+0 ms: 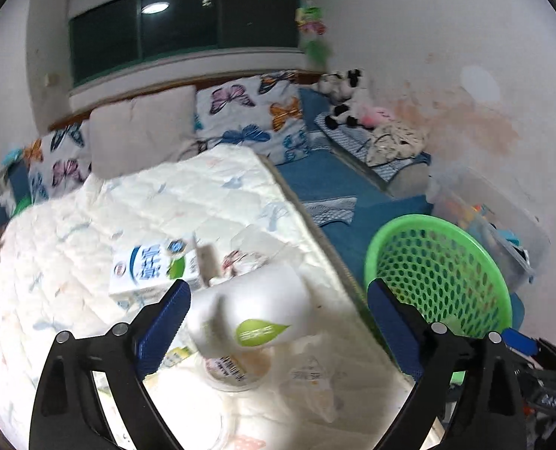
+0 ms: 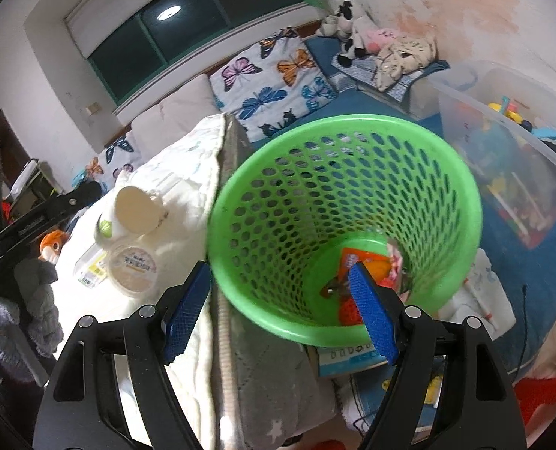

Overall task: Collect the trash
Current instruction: 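Grasp the white paper cup on the bed with the left tool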

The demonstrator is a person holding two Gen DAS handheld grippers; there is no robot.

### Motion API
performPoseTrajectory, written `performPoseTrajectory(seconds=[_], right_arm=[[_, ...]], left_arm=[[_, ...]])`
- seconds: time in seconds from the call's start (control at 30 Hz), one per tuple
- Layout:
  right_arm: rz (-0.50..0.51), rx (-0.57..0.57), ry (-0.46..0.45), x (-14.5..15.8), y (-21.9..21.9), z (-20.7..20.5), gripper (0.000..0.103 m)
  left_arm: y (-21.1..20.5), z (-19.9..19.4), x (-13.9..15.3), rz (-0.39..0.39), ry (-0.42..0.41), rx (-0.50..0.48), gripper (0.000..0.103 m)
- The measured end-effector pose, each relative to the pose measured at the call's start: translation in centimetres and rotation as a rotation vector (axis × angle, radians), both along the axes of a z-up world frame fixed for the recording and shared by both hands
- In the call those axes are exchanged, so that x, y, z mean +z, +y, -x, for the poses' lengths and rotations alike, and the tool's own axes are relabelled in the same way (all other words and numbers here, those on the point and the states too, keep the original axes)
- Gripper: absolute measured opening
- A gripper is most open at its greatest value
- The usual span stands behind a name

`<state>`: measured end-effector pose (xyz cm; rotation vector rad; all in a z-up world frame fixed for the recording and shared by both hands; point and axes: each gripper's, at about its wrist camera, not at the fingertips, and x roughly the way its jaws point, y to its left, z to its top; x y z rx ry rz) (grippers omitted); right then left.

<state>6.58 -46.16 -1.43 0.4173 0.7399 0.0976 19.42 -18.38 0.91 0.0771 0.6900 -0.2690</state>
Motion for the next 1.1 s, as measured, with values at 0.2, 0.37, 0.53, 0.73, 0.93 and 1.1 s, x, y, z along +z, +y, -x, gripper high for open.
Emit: performPoseTrajectory(seconds=[0.2, 0.37, 0.53, 0.73, 0.93, 1.1], right_arm=[[0.000, 0.046, 0.005, -0.2, 1.7, -0.5, 0.076], [-0.003, 0.077, 0.010, -0.3, 2.9, -1.0, 0.076], [-0.004, 0.104, 0.014, -0.3, 4.1, -1.3, 0.076], [-0.001, 0.145, 0.017, -0.4, 5.7, -1.8, 0.076], [0.002, 0.187, 0.019, -0.3, 7.3, -2.0, 0.076], [0.011, 0.240, 0.017, -0.2, 8.8, -2.7, 0.076]], left_arm=[[1.6, -1.4, -1.8, 0.041, 0.063, 0.065, 0.093], [2.1, -2.4, -3.0, 0.083, 0.113, 0.078, 0.093], [1.4, -2.9, -3.5, 0.063, 0.121, 0.067, 0.093], [1.6, -3.6, -4.2, 0.094, 0.160, 0.059, 0.092], [2.2, -3.6, -4.1, 0.135, 0.168, 0.038, 0.085], [2.8, -2.9, -3.1, 0.160, 0.153, 0.024, 0.085]])
